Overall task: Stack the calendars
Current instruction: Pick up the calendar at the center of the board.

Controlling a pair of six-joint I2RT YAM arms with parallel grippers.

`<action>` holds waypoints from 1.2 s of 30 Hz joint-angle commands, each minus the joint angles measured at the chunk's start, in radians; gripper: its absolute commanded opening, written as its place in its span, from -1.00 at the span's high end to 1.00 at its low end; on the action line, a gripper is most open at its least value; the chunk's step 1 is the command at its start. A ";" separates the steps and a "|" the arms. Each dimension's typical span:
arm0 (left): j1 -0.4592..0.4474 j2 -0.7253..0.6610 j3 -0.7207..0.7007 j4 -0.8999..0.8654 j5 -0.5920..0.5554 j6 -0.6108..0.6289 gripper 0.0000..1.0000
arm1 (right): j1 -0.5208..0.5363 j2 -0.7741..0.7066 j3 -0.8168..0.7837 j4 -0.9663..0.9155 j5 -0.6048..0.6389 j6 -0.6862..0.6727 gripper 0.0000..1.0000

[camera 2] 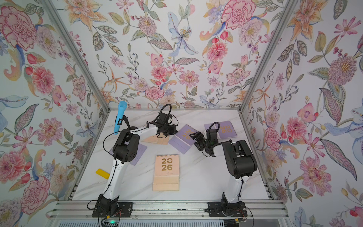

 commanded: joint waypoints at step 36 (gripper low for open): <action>0.022 -0.050 -0.034 -0.047 0.042 -0.011 1.00 | 0.087 0.028 0.196 -0.069 0.107 -0.143 0.61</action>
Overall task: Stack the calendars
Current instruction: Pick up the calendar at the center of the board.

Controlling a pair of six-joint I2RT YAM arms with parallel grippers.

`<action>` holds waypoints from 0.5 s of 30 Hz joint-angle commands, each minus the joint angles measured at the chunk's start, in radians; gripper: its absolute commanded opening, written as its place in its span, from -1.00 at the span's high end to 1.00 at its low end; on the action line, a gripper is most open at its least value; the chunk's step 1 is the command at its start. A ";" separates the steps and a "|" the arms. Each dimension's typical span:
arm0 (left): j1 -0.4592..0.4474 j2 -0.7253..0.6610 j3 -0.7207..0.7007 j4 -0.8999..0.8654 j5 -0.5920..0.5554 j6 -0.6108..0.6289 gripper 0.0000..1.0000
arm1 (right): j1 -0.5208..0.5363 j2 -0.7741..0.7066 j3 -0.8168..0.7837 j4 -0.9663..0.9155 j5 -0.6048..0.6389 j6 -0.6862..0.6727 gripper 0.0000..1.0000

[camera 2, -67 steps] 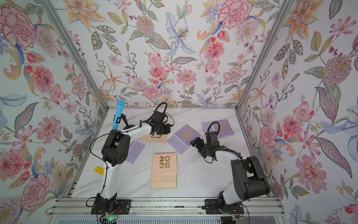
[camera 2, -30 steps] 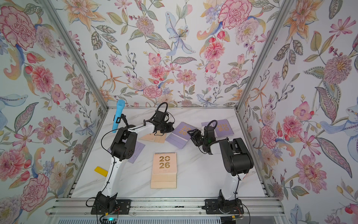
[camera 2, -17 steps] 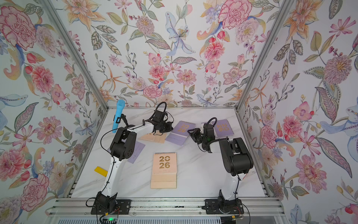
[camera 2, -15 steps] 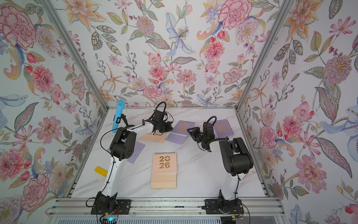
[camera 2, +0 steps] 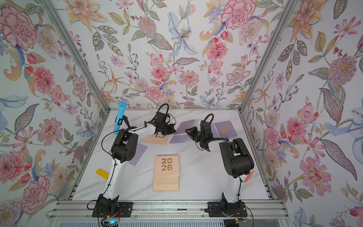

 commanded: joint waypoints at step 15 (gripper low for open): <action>0.000 -0.199 -0.077 -0.057 -0.029 -0.007 1.00 | -0.030 -0.235 -0.071 -0.109 0.026 -0.052 1.00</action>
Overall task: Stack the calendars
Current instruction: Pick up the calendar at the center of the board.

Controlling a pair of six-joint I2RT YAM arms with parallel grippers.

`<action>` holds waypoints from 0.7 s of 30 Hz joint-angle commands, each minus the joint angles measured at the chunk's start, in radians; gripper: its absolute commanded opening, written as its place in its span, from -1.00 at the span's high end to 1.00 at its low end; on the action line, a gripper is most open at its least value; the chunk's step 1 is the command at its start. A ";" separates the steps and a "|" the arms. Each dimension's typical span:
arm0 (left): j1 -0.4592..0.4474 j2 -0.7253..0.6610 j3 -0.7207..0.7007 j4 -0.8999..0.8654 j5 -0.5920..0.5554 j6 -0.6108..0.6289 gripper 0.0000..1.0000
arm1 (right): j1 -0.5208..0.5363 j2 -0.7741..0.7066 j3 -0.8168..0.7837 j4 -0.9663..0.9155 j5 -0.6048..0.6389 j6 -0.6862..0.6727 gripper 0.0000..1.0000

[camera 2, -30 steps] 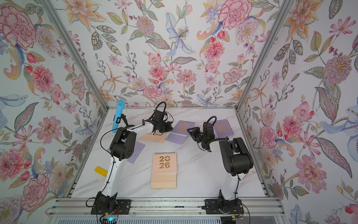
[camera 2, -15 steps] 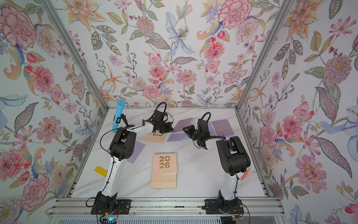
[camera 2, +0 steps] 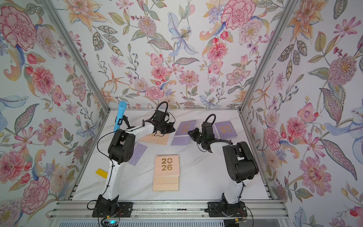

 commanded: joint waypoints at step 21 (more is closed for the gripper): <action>-0.032 -0.684 -0.742 0.159 -0.160 -0.083 1.00 | 0.105 -0.646 -0.305 -0.241 -0.005 -0.063 1.00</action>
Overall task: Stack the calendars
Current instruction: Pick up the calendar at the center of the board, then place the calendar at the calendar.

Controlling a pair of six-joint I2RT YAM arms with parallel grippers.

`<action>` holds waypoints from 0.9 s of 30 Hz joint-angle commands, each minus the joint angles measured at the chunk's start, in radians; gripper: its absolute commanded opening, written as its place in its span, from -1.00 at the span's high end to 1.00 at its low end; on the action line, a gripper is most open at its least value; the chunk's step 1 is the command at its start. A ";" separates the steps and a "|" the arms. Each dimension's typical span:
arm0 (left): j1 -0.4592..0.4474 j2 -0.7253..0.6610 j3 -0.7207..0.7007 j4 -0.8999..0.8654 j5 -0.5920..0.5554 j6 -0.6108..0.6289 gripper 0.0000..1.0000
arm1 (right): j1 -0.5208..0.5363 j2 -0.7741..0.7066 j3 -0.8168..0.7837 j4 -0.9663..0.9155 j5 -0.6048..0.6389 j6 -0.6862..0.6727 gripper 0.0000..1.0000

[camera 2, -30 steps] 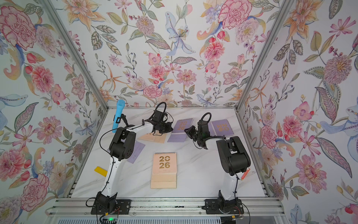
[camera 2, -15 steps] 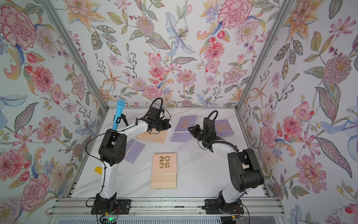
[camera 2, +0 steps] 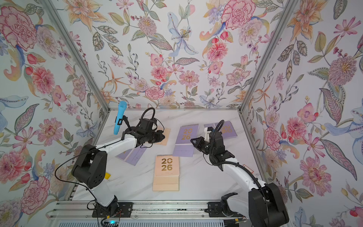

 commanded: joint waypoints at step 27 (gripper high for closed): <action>-0.043 -0.416 -0.582 0.084 -0.101 -0.112 1.00 | 0.470 -0.113 -0.293 0.361 0.129 0.215 1.00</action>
